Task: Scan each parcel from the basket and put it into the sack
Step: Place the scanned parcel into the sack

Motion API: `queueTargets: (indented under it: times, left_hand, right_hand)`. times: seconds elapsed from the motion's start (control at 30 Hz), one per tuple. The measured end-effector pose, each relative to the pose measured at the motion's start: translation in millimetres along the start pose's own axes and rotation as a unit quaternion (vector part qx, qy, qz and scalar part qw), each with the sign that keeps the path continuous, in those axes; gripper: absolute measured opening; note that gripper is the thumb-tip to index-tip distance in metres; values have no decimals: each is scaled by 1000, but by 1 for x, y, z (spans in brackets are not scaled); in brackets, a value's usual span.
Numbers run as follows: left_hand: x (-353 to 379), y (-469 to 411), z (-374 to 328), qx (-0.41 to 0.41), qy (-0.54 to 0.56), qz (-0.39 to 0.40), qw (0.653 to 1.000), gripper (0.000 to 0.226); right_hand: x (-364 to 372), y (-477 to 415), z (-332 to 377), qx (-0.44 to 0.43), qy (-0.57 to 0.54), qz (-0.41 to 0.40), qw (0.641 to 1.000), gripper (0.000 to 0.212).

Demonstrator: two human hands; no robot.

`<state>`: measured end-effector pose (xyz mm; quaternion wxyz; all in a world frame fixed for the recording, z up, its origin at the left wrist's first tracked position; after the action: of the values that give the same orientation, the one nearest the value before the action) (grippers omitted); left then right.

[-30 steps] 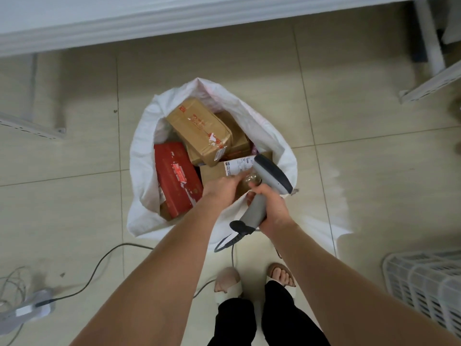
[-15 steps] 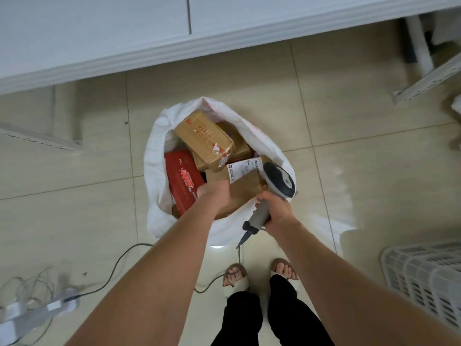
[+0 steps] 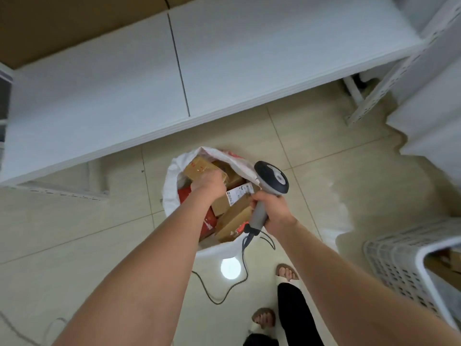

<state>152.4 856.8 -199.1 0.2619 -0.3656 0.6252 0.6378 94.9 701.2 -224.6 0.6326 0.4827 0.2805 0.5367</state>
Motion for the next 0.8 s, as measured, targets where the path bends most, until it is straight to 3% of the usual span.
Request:
queueTargets:
  times: [0.33,0.5,0.8]
  left_hand:
    - [-68,80,-90,133,6,-89,987,37]
    - [-71,116,-165,221,-8,-92,971,35]
    - [-23,206,-324,356,-47,-23,933,36]
  right_hand:
    - [-70,129,14,-87,-188,14,978,13]
    - [-134,187,10,-135,-252,-48,957,14]
    - [-270,270,-26,-156,-385,-173,893,13]
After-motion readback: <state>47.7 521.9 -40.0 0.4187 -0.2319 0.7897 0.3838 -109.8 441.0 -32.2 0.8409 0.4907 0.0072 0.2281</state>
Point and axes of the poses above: each hand's wrist, its own y-axis away from the middle knuckle, its own x-axis out of the palm, z = x × y, the point moved 2 cm from there along -y, towards the middle knuckle, and after that the axes turned 7 degrees about x, right-handed, at the moved point
